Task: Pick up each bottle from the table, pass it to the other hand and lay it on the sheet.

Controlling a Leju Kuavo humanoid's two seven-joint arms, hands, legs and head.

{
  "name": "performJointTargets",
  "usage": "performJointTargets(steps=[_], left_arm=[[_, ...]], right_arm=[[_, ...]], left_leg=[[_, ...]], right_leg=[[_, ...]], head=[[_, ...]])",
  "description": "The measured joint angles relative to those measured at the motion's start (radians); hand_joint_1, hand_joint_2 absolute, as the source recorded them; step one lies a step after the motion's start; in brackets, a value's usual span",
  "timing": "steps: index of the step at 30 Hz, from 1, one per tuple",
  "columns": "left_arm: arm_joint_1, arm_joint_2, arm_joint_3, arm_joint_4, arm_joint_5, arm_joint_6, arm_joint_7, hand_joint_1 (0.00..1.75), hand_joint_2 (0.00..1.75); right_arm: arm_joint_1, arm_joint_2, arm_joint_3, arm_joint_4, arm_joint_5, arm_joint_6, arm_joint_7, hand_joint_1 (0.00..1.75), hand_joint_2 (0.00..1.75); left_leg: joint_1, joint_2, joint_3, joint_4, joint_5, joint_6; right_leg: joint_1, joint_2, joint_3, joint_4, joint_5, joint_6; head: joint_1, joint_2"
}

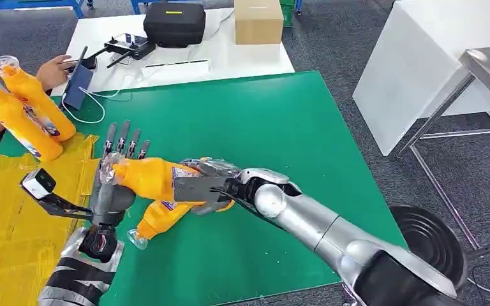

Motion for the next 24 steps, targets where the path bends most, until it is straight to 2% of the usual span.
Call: performJointTargets(steps=[5, 14, 15, 24], left_arm=[[0.002, -0.002, -0.009, 0.000, -0.034, 0.003, -0.016, 0.00, 1.75], [0.002, 0.000, -0.028, -0.041, -0.326, 0.018, -0.186, 0.02, 1.75], [0.002, 0.001, -0.030, -0.045, -0.347, 0.018, -0.196, 1.73, 1.75], [0.002, 0.001, -0.033, -0.051, -0.344, 0.005, -0.216, 1.75, 1.75]], right_arm=[[-0.005, 0.016, 0.012, 0.012, 0.001, 0.001, 0.000, 1.75, 1.75], [-0.028, 0.017, 0.019, 0.014, -0.012, 0.008, 0.000, 1.75, 1.75], [-0.030, 0.019, 0.018, 0.013, -0.013, 0.010, 0.000, 1.75, 1.75], [-0.044, 0.024, 0.021, 0.015, -0.012, 0.021, 0.003, 1.75, 1.75]], left_leg=[[0.000, 0.000, 0.000, 0.000, 0.000, 0.000], [0.000, 0.000, 0.000, 0.000, 0.000, 0.000], [0.000, 0.000, 0.000, 0.000, 0.000, 0.000], [0.000, 0.000, 0.000, 0.000, 0.000, 0.000]], right_leg=[[0.000, 0.000, -0.001, 0.000, 0.000, 0.000], [0.000, 0.000, 0.000, 0.000, 0.000, 0.000], [0.000, 0.000, 0.000, 0.000, 0.000, 0.000], [0.000, 0.000, 0.000, 0.000, 0.000, 0.000]], head=[[-0.001, 0.000], [0.000, 0.000], [0.000, 0.000], [-0.001, 0.000]])
